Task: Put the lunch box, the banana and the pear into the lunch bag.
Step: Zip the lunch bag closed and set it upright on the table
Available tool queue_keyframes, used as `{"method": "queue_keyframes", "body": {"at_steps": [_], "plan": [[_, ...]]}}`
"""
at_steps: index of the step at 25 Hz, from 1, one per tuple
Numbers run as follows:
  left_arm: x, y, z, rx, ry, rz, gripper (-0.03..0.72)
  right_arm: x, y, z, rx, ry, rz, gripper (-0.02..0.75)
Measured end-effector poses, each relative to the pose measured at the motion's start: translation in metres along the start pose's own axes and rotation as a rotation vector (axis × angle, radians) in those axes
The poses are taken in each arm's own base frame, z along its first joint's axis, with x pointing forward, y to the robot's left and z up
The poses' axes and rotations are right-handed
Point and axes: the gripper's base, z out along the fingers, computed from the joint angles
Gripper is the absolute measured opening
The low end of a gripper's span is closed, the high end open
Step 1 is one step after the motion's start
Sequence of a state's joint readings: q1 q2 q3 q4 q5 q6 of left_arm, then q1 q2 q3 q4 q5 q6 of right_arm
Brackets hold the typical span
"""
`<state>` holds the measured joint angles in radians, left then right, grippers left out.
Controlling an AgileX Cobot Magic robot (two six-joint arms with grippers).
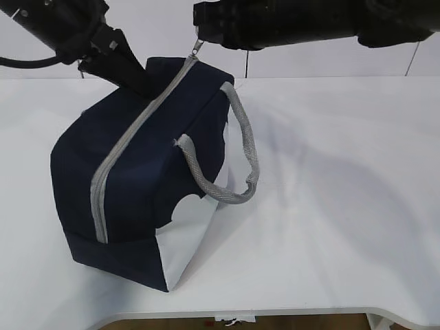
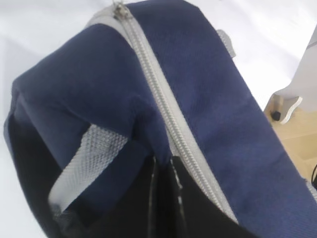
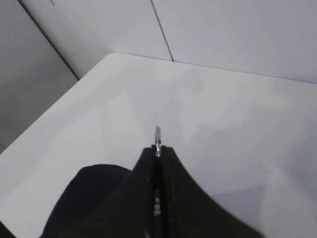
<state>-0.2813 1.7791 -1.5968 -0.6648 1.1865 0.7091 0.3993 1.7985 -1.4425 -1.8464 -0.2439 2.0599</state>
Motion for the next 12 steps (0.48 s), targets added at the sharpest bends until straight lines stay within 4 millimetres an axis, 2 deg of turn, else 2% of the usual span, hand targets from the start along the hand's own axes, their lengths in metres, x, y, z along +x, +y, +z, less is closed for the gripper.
{"method": "queue_keyframes", "body": {"at_steps": [6, 12], "plan": [[0.000, -0.006, -0.011, -0.028, -0.007, 0.028, -0.001, 0.009, -0.008, 0.013, 0.037, 0.015, 0.012, -0.010], [0.000, -0.015, -0.027, -0.072, -0.018, 0.067, -0.001, 0.011, -0.015, 0.015, 0.067, 0.010, 0.037, -0.010]]}}
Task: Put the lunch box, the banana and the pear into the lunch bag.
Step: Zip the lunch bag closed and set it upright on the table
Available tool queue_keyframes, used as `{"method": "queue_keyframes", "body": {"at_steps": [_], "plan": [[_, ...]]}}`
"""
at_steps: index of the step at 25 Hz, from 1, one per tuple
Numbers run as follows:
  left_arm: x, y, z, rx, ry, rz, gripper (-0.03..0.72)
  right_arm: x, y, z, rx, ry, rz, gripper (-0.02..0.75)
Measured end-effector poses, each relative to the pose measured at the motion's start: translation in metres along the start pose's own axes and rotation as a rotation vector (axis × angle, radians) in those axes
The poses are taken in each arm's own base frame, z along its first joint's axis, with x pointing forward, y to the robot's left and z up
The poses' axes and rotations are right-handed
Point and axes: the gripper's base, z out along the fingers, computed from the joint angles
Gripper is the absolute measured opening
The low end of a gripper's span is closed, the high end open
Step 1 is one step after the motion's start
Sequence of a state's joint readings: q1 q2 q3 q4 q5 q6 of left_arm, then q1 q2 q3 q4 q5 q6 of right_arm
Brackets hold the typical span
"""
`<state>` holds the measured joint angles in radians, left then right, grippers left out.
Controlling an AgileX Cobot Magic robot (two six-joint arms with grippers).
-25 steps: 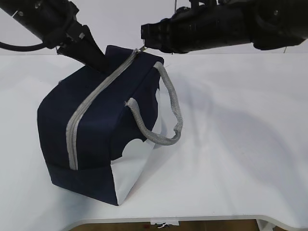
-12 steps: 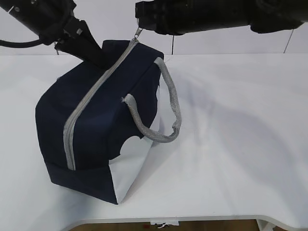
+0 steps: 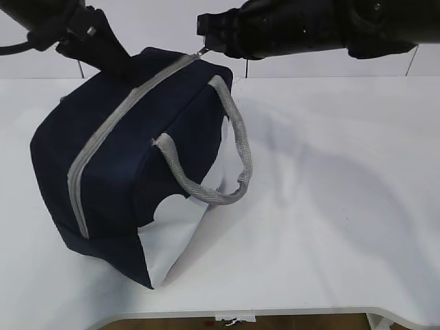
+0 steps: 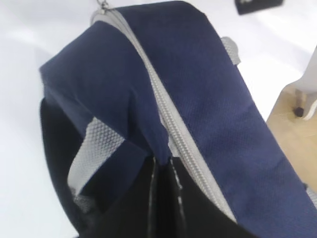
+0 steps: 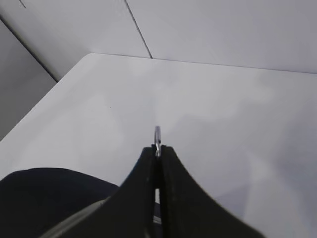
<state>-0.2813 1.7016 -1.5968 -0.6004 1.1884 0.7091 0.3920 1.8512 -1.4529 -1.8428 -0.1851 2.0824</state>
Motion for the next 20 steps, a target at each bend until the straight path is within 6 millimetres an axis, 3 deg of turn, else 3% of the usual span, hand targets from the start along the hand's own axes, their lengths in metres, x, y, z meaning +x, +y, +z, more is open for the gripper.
{"method": "queue_keyframes", "body": {"at_steps": [8, 20], "plan": [[-0.001, -0.005, -0.009, -0.021, -0.021, 0.019, -0.001, -0.001, -0.026, -0.003, -0.003, 0.026, 0.085, -0.010], [0.001, -0.012, -0.020, -0.024, -0.006, 0.039, -0.001, 0.038, -0.046, 0.027, -0.013, 0.157, 0.192, -0.010]]}}
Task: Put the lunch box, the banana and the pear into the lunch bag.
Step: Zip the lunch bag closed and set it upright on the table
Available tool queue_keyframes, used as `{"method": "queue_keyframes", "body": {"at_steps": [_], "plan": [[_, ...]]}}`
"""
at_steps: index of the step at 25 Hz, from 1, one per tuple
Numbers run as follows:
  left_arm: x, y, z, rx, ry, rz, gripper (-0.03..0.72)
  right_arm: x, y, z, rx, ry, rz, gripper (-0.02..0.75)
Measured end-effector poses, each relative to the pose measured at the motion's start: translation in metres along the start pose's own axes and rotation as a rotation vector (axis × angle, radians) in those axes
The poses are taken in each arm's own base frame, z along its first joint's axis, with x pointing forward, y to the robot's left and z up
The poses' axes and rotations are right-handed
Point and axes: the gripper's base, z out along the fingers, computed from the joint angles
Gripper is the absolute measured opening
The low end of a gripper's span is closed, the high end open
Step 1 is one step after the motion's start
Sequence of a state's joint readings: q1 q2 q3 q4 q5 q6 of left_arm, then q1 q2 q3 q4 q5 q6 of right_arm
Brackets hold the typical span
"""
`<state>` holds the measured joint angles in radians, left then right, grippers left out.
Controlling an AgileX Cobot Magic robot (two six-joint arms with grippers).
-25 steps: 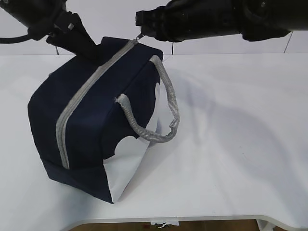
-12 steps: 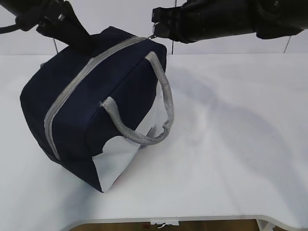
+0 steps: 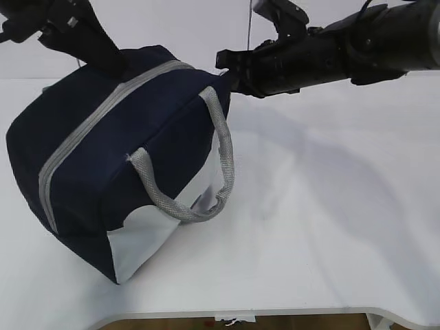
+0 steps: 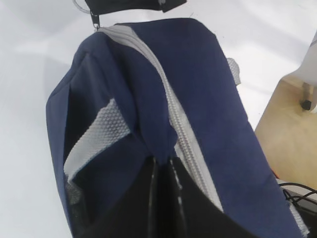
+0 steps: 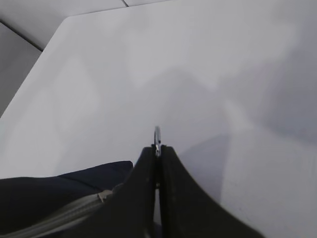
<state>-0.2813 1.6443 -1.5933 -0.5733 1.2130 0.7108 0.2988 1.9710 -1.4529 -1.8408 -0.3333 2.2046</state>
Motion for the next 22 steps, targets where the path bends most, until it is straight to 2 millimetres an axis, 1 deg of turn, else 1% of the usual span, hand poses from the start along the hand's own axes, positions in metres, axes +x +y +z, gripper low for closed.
{"method": "queue_keyframes", "body": {"at_steps": [5, 7, 22], "plan": [[0.0001, -0.0001, 0.0000, 0.001, 0.001, 0.000, -0.002, 0.0098, -0.0063, 0.0100, 0.004, 0.034, 0.023, -0.010], [0.0001, -0.0001, 0.0000, 0.001, 0.001, 0.000, -0.002, 0.0111, -0.0068, 0.0112, 0.001, 0.039, 0.028, -0.010], [0.0005, 0.0014, 0.0022, 0.001, 0.007, -0.002, -0.002, 0.0112, -0.0069, 0.0113, 0.001, 0.039, 0.033, -0.010]]}}
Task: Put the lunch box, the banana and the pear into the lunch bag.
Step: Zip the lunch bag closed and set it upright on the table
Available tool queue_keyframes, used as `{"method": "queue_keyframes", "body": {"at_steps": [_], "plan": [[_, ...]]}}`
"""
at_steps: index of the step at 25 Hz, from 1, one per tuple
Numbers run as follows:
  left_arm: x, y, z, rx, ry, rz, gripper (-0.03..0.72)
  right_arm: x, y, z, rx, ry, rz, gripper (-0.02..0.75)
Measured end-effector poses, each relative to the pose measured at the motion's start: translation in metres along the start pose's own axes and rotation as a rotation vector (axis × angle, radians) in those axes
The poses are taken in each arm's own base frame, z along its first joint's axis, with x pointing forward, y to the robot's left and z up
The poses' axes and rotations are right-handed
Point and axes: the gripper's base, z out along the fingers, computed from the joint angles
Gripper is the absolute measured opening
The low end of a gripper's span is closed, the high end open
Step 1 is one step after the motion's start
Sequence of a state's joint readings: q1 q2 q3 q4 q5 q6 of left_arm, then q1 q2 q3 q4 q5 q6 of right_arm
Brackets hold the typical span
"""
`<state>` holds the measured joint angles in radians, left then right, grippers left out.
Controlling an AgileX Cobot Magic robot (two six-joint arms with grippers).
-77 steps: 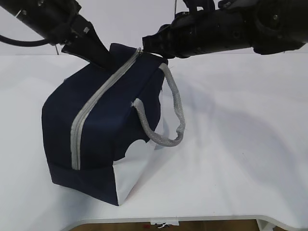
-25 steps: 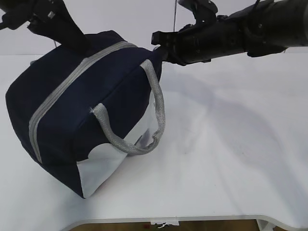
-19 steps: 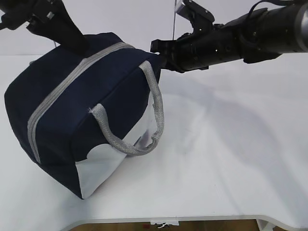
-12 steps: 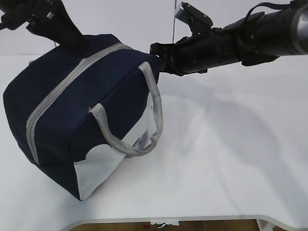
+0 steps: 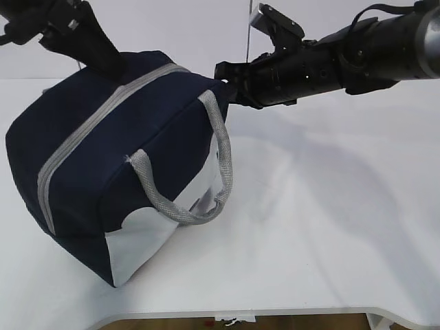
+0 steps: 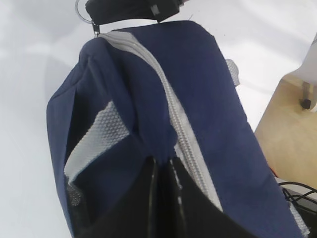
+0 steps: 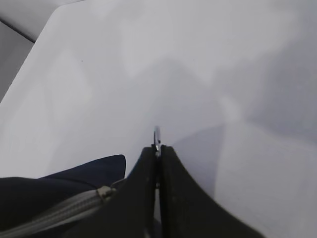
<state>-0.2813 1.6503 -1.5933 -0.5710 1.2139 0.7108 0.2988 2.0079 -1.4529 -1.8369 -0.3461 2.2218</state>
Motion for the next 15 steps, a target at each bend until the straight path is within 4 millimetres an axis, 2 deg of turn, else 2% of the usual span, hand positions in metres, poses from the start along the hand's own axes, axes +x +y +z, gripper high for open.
{"method": "queue_keyframes", "body": {"at_steps": [6, 10, 15], "plan": [[0.000, 0.001, 0.001, 0.004, 0.003, -0.001, -0.002, -0.001, -0.001, 0.000, 0.008, -0.006, 0.001, -0.010], [0.000, 0.005, 0.012, 0.034, 0.006, -0.018, -0.002, -0.001, -0.004, 0.001, 0.031, -0.019, 0.002, -0.001], [-0.001, 0.011, 0.027, 0.085, -0.004, -0.020, -0.002, -0.002, -0.010, 0.002, 0.065, -0.035, -0.024, 0.067]]}}
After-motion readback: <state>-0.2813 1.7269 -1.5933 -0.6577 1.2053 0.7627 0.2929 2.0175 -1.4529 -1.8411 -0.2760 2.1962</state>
